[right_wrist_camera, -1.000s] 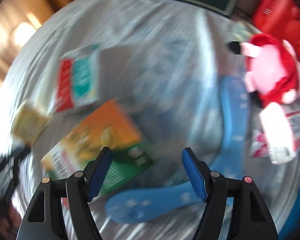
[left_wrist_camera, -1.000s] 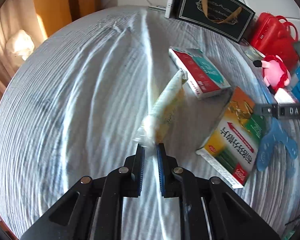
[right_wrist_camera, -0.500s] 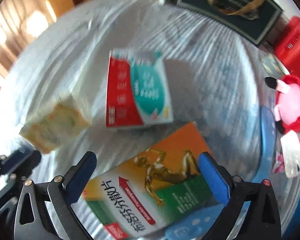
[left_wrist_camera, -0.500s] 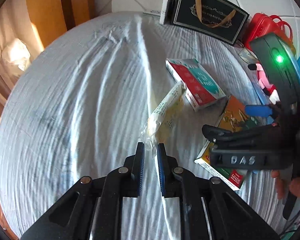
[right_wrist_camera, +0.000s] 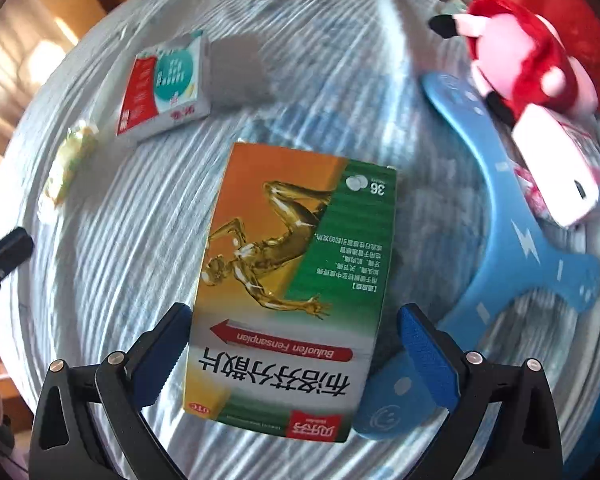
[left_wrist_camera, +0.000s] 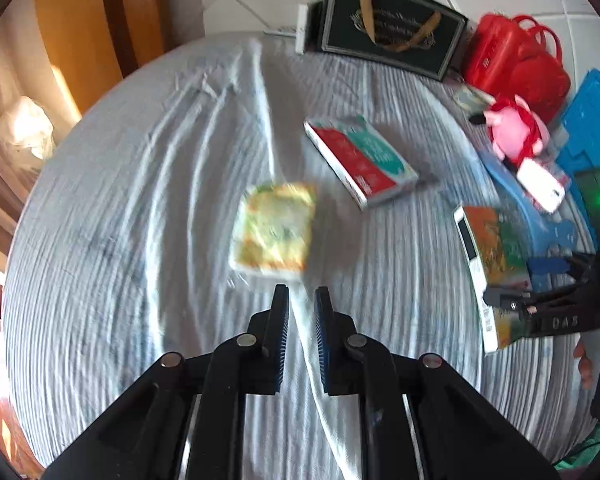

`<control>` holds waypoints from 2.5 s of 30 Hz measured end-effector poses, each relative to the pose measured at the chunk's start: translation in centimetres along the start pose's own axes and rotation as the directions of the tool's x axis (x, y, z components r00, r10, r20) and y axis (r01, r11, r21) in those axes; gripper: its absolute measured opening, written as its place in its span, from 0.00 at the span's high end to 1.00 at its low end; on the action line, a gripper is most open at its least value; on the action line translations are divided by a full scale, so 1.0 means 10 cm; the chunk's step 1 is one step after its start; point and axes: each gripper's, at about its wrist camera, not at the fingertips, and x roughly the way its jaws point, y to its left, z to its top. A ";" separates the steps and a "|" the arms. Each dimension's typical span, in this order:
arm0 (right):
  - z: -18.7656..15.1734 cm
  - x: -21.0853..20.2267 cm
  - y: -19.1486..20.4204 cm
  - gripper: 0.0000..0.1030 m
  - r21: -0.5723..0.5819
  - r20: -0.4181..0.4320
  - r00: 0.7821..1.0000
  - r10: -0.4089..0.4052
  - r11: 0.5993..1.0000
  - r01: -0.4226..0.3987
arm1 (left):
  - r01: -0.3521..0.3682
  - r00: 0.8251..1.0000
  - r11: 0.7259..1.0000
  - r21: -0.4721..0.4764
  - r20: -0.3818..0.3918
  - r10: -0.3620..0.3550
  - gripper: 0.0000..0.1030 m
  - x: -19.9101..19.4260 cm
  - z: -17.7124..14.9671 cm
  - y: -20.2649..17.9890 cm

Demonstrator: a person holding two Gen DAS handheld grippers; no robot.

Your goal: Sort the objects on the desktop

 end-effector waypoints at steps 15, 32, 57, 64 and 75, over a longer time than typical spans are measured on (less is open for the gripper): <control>0.13 0.17 0.04 0.00 0.009 -0.008 1.000 -0.002 1.000 0.002 | -0.103 0.992 0.994 -0.037 -0.080 0.100 0.43 0.81 0.36 0.08; -0.17 -1.07 0.02 0.12 -0.023 0.262 0.965 0.005 1.000 0.001 | -0.005 0.986 0.999 0.043 0.166 -0.003 0.89 -0.60 0.08 -0.50; -2.10 -4.27 -1.95 0.12 0.380 0.715 0.548 -0.434 0.899 0.216 | 0.231 0.789 0.841 0.489 0.411 -0.456 0.89 -2.61 0.09 -3.86; -2.57 -4.51 -2.99 0.12 0.521 0.628 0.522 -0.577 0.810 0.269 | 0.297 0.775 0.770 0.565 0.328 -0.540 0.89 -2.79 -0.01 -5.05; -2.99 -4.13 -4.19 0.12 0.564 0.508 0.599 -0.619 0.765 0.311 | 0.287 0.829 0.737 0.611 0.227 -0.511 0.89 -2.72 -0.32 -6.56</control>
